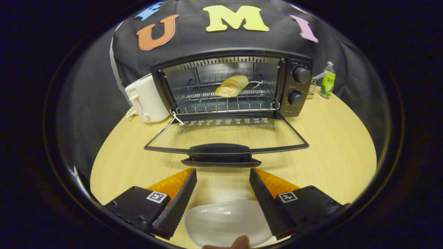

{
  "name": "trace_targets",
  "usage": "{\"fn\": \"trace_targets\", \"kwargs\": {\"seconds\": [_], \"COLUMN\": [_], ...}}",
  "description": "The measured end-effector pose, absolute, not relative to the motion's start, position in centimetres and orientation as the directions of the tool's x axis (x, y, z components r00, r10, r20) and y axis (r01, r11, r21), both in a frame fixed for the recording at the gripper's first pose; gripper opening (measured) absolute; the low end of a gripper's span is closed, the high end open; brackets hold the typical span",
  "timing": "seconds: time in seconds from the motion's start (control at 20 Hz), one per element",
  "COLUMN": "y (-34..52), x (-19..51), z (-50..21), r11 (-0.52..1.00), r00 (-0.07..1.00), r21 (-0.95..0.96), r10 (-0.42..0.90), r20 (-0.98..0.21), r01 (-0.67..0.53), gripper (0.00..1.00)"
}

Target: Open the toaster oven, put the food inside, and close the toaster oven door.

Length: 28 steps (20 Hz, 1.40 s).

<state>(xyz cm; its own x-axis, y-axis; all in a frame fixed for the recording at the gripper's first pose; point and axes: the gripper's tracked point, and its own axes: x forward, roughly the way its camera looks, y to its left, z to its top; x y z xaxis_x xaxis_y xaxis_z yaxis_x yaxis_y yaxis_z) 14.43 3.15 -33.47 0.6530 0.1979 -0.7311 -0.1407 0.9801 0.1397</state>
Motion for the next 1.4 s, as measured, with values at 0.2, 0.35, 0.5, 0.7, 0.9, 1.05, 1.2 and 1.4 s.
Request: {"fn": "trace_targets", "kwargs": {"seconds": [0.2, 0.35, 0.5, 0.7, 0.9, 1.05, 1.2, 1.4], "y": [3.2, 3.3, 3.4, 4.0, 3.1, 2.0, 1.0, -0.2], "x": [15.2, 16.5, 18.4, 20.5, 20.4, 18.1, 15.0, 8.4], "z": [-31.2, -28.8, -26.8, -23.1, -16.8, -11.3, -4.8, 2.2], "r11": [0.984, 0.986, 0.988, 0.986, 0.988, 0.99, 0.992, 0.996], "r00": [0.71, 0.773, 0.83, 0.884, 0.939, 0.96, 0.982, 0.995], "r21": [0.125, 0.106, 0.08, 0.089, 0.088, 0.08, 0.067, 0.069], "r10": [0.178, 0.168, 0.152, 0.169, 0.149, 0.133, 0.112, 0.069], "r20": [-0.681, -0.611, -0.537, -0.435, -0.31, -0.245, -0.151, -0.072], "r01": [-0.128, -0.13, -0.129, -0.144, -0.128, -0.117, -0.103, -0.064], "gripper": [1.0, 1.0, 1.0, 1.0, 1.0, 1.0, 1.0, 1.0]}}
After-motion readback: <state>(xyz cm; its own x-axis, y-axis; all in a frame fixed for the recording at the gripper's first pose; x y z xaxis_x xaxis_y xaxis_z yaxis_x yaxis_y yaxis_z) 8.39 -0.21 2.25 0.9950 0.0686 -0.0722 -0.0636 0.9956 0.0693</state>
